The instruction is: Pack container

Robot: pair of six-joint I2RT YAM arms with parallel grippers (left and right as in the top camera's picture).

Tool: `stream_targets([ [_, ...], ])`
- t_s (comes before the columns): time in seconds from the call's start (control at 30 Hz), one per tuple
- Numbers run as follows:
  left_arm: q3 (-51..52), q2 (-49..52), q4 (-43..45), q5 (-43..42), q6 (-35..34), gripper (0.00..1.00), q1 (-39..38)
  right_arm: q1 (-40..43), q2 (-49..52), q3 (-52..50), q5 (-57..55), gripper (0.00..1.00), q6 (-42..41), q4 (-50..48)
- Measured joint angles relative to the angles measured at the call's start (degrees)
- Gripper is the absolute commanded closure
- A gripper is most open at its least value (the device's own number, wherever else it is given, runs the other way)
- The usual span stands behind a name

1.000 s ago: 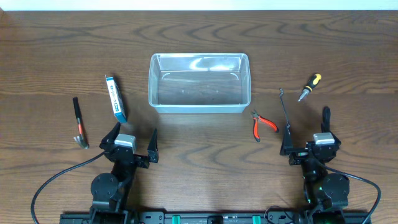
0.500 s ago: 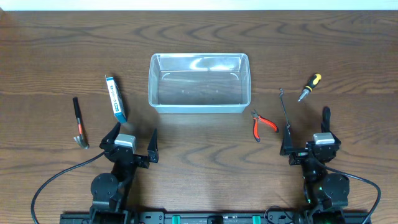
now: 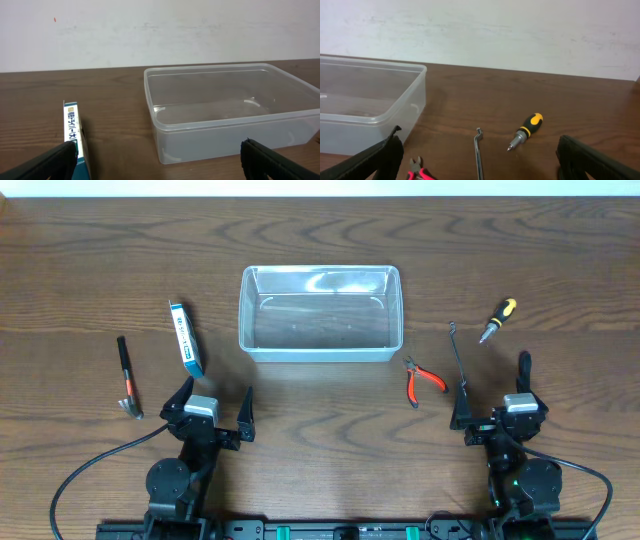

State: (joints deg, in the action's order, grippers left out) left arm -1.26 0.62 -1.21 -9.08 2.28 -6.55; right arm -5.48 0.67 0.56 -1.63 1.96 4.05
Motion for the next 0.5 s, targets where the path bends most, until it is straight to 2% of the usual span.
stream_targets([
  [0.37, 0.0, 0.0, 0.2, 0.1, 0.0, 0.02, 0.0, 0.0, 0.0, 0.0, 0.2, 0.01, -0.4, 0.0],
  [0.5, 0.0, 0.0, 1.6, 0.0, -4.5, 0.02, 0.0, 0.0, 0.1, 0.0, 1.3, 0.01, -5.4, 0.2],
])
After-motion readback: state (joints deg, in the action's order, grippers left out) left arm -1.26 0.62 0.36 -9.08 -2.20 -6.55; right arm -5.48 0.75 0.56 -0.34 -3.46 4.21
